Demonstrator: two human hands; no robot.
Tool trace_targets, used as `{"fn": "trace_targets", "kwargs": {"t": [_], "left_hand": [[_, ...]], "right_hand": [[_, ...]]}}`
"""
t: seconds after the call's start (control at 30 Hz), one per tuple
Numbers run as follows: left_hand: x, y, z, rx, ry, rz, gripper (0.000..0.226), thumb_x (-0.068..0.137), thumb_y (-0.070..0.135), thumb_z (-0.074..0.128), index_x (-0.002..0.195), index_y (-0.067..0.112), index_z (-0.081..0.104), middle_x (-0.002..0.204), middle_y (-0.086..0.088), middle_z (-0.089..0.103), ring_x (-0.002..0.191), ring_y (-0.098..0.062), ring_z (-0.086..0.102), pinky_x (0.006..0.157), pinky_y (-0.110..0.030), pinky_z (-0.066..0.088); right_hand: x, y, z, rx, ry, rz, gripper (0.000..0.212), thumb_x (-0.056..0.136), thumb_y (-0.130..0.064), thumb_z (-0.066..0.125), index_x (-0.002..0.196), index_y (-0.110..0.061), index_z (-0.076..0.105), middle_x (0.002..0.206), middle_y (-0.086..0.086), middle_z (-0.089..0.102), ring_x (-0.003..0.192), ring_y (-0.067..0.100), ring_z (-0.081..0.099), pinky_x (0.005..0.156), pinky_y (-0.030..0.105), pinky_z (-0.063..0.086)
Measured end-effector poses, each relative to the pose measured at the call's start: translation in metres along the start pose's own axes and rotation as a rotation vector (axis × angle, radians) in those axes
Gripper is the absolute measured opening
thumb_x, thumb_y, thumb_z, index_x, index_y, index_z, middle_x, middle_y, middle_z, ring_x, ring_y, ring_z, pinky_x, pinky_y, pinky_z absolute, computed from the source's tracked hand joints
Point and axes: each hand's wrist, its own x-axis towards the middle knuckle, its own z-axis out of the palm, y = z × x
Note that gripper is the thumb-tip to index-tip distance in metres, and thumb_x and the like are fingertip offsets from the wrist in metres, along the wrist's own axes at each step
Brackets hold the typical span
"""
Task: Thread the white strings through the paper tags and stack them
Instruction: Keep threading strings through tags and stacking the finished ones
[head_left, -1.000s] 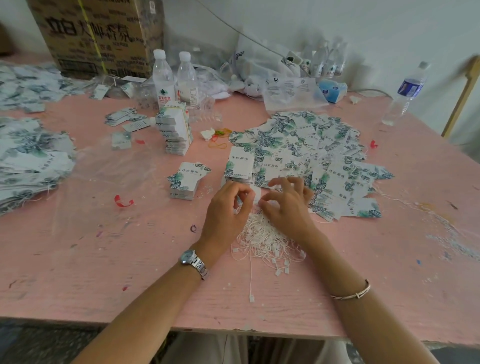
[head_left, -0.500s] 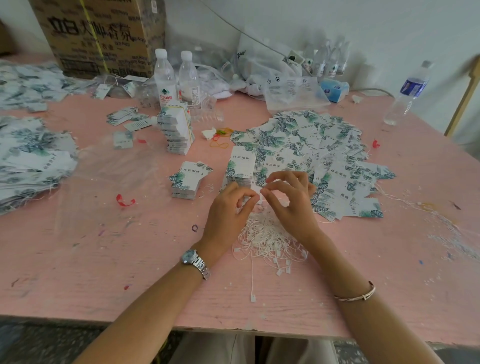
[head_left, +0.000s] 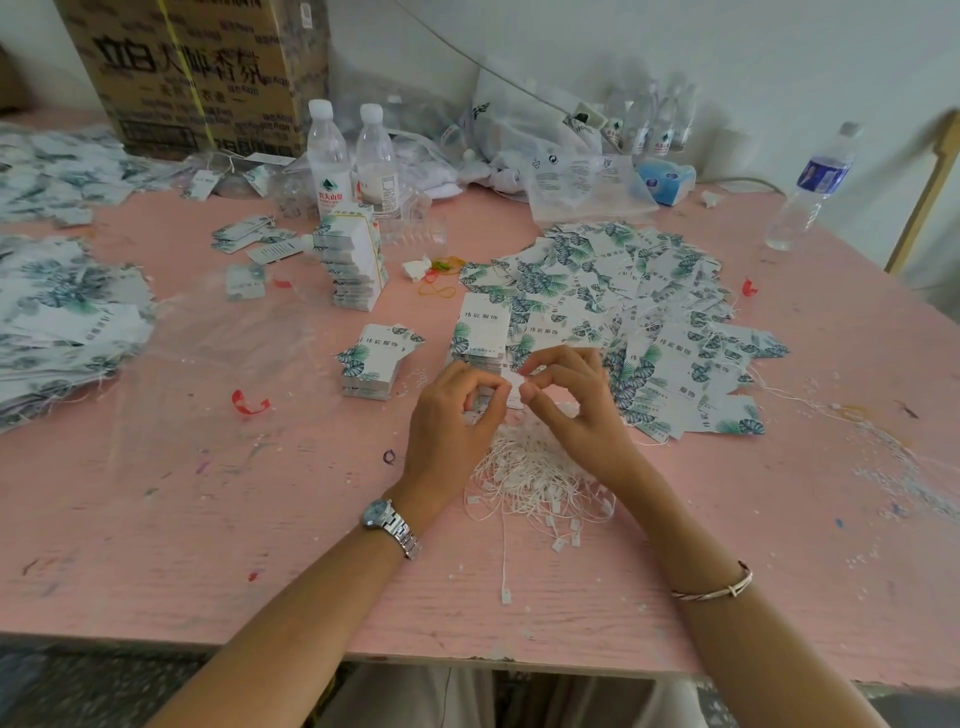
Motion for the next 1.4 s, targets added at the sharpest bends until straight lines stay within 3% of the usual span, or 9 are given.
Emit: {"fn": "trace_targets", "kwargs": {"t": [0.2,0.33,0.43,0.57,0.7,0.8,0.93,1.1,1.4], "left_hand": [[0.001,0.004,-0.004,0.002,0.177,-0.028,0.008,0.094,0.017,0.066,0.089,0.012,0.069,0.072,0.003,0.046,0.064,-0.011,0.037,0.061,-0.022,0.035],[0.002,0.004,-0.005,-0.015,0.236,-0.03,0.012,0.093,0.016,0.065,0.087,0.006,0.069,0.07,-0.002,0.045,0.065,-0.017,0.039,0.066,-0.026,0.036],[0.0,0.005,-0.005,-0.037,0.162,-0.007,0.013,0.091,0.019,0.065,0.084,0.008,0.067,0.073,0.003,0.044,0.068,-0.009,0.038,0.063,-0.02,0.033],[-0.002,0.005,-0.002,-0.133,-0.01,0.012,0.02,0.087,0.031,0.063,0.082,0.012,0.068,0.079,0.01,0.043,0.071,0.002,0.042,0.066,-0.011,0.032],[-0.003,0.003,0.003,-0.115,-0.155,0.085,0.025,0.086,0.033,0.064,0.082,0.009,0.071,0.08,0.003,0.046,0.07,-0.002,0.042,0.066,-0.024,0.038],[-0.004,0.002,0.005,-0.087,-0.234,0.091,0.027,0.086,0.035,0.064,0.086,0.01,0.073,0.082,0.001,0.047,0.071,-0.012,0.046,0.07,-0.033,0.042],[-0.003,0.003,0.004,-0.034,-0.271,0.125,0.012,0.086,0.025,0.075,0.089,0.013,0.074,0.083,0.006,0.044,0.07,-0.001,0.042,0.074,-0.028,0.036],[-0.004,-0.001,0.006,0.042,-0.294,0.145,0.01,0.086,0.024,0.078,0.092,0.019,0.073,0.086,0.008,0.043,0.071,0.004,0.039,0.075,-0.022,0.032],[-0.005,-0.003,0.008,0.106,-0.325,0.141,0.011,0.085,0.026,0.08,0.089,0.02,0.073,0.085,0.014,0.041,0.075,0.01,0.042,0.078,-0.027,0.035]], "right_hand": [[0.001,-0.002,-0.011,0.307,-0.106,0.089,0.02,0.086,-0.024,0.066,0.078,-0.006,0.068,0.111,0.002,0.067,0.116,0.028,0.049,0.103,0.048,0.033],[0.004,-0.002,-0.015,0.464,-0.022,0.158,0.018,0.084,-0.028,0.068,0.081,-0.01,0.071,0.108,0.004,0.069,0.106,0.023,0.057,0.088,0.043,0.039],[0.006,-0.001,-0.017,0.566,0.104,0.203,0.01,0.085,-0.029,0.07,0.083,-0.02,0.074,0.097,0.002,0.07,0.094,0.023,0.058,0.086,0.04,0.043],[0.007,0.005,-0.022,0.663,0.304,0.267,0.007,0.091,-0.02,0.068,0.086,-0.018,0.072,0.084,-0.007,0.071,0.082,0.009,0.06,0.077,0.017,0.046],[0.011,0.009,-0.031,0.854,0.458,0.351,0.021,0.1,-0.016,0.057,0.084,-0.016,0.07,0.083,-0.002,0.069,0.078,0.009,0.059,0.069,0.02,0.044],[0.014,0.007,-0.039,1.115,0.482,0.392,0.026,0.104,-0.016,0.048,0.084,-0.015,0.065,0.079,0.001,0.066,0.072,0.012,0.06,0.068,0.022,0.048],[0.016,0.005,-0.037,1.327,0.371,0.423,0.018,0.101,-0.023,0.047,0.086,-0.015,0.053,0.066,-0.006,0.045,0.058,0.008,0.041,0.061,0.021,0.043],[0.014,0.004,-0.038,1.306,0.318,0.438,0.025,0.101,-0.03,0.047,0.08,-0.018,0.055,0.061,-0.009,0.03,0.05,0.003,0.026,0.04,0.015,0.027],[0.013,0.0,-0.044,1.287,0.346,0.425,0.032,0.101,-0.027,0.048,0.072,-0.023,0.062,0.059,-0.011,0.029,0.05,0.005,0.017,0.035,0.015,0.02]]}}
